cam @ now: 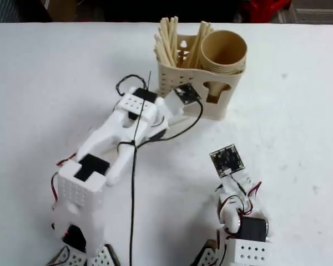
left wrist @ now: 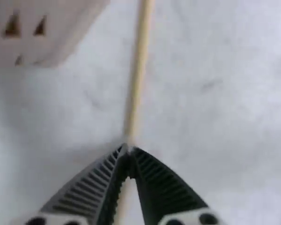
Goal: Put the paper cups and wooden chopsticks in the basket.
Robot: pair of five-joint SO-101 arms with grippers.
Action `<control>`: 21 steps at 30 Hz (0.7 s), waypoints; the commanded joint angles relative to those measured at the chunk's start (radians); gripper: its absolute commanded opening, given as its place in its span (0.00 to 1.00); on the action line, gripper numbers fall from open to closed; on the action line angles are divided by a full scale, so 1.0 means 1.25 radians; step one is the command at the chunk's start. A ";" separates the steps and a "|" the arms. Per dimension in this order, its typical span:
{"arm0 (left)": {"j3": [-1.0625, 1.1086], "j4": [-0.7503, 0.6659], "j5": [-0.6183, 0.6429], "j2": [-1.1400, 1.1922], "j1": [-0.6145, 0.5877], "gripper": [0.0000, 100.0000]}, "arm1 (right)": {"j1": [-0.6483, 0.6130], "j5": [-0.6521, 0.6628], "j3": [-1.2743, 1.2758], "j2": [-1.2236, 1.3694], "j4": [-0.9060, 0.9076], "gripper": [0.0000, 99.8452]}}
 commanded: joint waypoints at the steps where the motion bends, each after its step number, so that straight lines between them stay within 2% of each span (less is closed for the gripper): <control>1: 0.075 -0.014 0.000 -0.125 0.003 0.02 | 0.003 0.010 0.006 -0.006 0.008 0.02; 14: 0.298 -0.017 0.002 -0.611 0.002 0.02 | 0.003 0.010 0.006 -0.006 0.008 0.02; 17: 0.318 -0.021 0.002 -0.609 -0.006 0.05 | 0.003 0.010 0.006 -0.006 0.008 0.02; 21: 0.342 -0.064 0.001 -0.511 -0.014 0.11 | 0.003 0.010 0.006 -0.006 0.008 0.02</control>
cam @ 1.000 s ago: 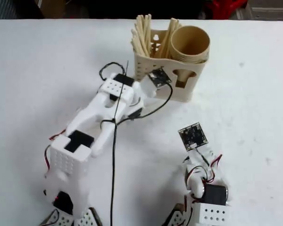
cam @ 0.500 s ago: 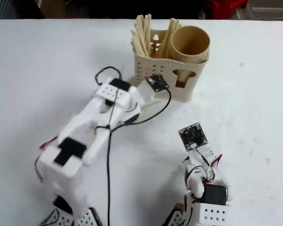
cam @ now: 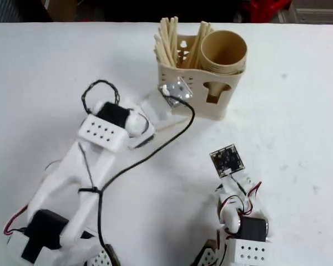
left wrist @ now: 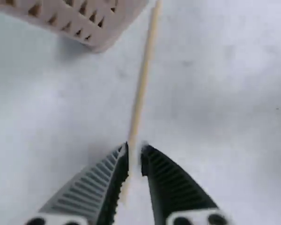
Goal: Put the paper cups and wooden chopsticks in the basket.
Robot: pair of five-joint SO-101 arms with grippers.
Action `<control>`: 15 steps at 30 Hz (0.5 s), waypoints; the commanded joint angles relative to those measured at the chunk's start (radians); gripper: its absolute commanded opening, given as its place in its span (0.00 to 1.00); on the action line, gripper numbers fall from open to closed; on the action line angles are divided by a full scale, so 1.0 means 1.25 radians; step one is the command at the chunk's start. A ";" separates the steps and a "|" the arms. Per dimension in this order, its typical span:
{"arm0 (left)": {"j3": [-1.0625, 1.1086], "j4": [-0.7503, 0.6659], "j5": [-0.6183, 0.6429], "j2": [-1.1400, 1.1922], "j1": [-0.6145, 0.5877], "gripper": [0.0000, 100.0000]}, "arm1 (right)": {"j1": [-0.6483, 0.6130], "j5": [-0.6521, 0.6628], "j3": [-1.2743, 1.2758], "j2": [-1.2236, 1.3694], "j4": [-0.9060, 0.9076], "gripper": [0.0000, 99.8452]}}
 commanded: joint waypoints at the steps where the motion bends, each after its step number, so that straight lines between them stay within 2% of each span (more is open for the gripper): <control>1: 0.004 -0.076 0.000 0.087 -0.020 0.11 | 0.003 0.010 0.006 -0.006 0.008 0.02; 4: -0.029 -0.120 0.000 0.195 -0.025 0.11 | 0.003 0.010 0.006 -0.006 0.008 0.02; 9: -0.160 -0.118 0.000 0.365 -0.018 0.11 | 0.003 0.010 0.006 -0.006 0.008 0.02; 15: -0.205 -0.106 0.000 0.456 -0.015 0.11 | 0.003 0.010 0.006 -0.006 0.008 0.02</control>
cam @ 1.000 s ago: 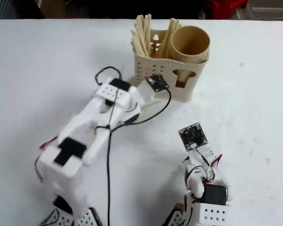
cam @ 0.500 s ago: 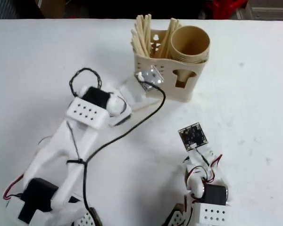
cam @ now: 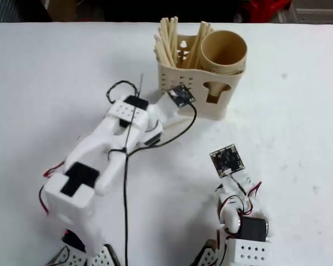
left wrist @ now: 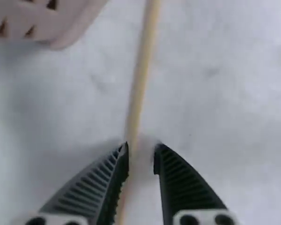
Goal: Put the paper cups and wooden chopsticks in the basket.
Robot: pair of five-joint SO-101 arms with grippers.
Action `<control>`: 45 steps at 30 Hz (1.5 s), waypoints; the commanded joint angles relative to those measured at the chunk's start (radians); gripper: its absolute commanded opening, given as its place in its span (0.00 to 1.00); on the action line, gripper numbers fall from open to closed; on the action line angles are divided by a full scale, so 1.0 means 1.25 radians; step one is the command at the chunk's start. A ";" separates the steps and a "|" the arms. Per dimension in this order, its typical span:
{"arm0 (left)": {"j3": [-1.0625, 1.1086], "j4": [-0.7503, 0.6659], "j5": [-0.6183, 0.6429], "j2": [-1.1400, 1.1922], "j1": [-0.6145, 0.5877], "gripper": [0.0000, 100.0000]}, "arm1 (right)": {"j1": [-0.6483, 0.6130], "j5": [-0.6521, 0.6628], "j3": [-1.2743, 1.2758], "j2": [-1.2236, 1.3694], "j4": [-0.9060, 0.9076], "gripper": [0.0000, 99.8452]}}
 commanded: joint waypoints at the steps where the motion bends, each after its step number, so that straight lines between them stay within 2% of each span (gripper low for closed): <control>1: -0.045 0.001 0.000 0.035 0.001 0.11 | 0.003 0.010 0.006 -0.006 0.008 0.02; 7: -0.044 0.052 -0.006 0.052 0.001 0.11 | 0.003 0.010 0.006 -0.006 0.008 0.02; 10: -0.038 0.082 -0.009 0.051 0.001 0.02 | 0.003 0.010 0.006 -0.006 0.008 0.02; 17: -0.034 0.188 -0.009 -0.009 0.001 0.02 | 0.003 0.010 0.006 -0.006 0.008 0.02; 21: 0.010 0.218 -0.009 -0.166 0.002 0.02 | 0.004 0.010 0.006 -0.006 0.008 0.02; 30: 0.134 0.209 0.007 -0.657 0.036 0.02 | 0.004 0.010 0.006 -0.006 0.008 0.02; 34: 0.095 0.137 0.092 -0.816 0.060 0.02 | 0.003 0.010 0.006 -0.006 0.008 0.02; 38: 0.048 0.047 0.145 -0.835 0.098 0.02 | 0.003 0.010 0.006 -0.006 0.008 0.02; 45: 0.037 -0.412 0.257 -0.710 0.106 0.02 | 0.003 0.010 0.006 -0.006 0.008 0.02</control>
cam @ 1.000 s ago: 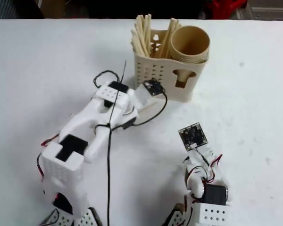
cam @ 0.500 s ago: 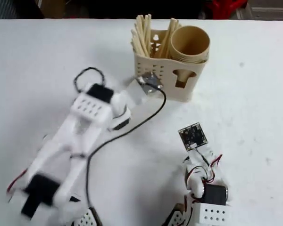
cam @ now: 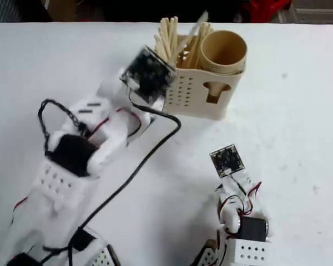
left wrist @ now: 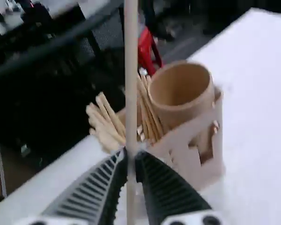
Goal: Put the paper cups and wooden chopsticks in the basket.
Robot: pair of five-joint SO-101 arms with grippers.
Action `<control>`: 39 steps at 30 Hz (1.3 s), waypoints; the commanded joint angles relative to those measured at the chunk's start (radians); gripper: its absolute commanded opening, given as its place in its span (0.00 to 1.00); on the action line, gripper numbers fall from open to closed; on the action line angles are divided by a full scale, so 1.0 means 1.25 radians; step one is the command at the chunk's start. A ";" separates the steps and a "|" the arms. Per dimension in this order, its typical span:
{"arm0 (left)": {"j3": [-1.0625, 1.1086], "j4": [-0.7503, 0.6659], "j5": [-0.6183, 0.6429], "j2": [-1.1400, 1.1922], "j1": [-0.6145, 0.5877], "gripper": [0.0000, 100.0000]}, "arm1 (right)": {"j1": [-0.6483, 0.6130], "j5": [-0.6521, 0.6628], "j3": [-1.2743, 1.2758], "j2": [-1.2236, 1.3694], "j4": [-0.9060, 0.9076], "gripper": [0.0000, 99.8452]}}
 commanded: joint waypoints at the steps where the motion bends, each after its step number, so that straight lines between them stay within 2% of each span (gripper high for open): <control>1: -0.044 -0.347 0.063 0.088 0.014 0.02 | 0.003 0.010 0.006 -0.006 0.008 0.02; 5: -0.063 -0.562 0.096 0.191 0.014 0.02 | 0.003 0.010 0.006 -0.006 0.008 0.02; 7: -0.103 -0.595 0.117 0.246 0.010 0.02 | 0.003 0.010 0.006 -0.006 0.008 0.02; 11: -0.216 -0.592 0.155 0.363 -0.004 0.02 | 0.003 0.010 0.006 -0.006 0.008 0.02; 18: -0.387 -0.474 0.158 0.519 -0.007 0.03 | 0.003 0.010 0.006 -0.006 0.008 0.02; 23: -0.417 -0.406 0.158 0.506 -0.007 0.14 | 0.003 0.010 0.006 -0.006 0.008 0.02; 31: -0.415 -0.378 0.153 0.485 -0.010 0.12 | 0.003 0.010 0.006 -0.006 0.008 0.02; 36: -0.410 -0.206 0.158 0.434 -0.074 0.12 | 0.007 0.010 0.006 -0.006 0.001 0.02; 39: -0.376 -0.074 0.158 0.347 -0.157 0.12 | 0.067 0.010 0.005 -0.006 -0.047 0.02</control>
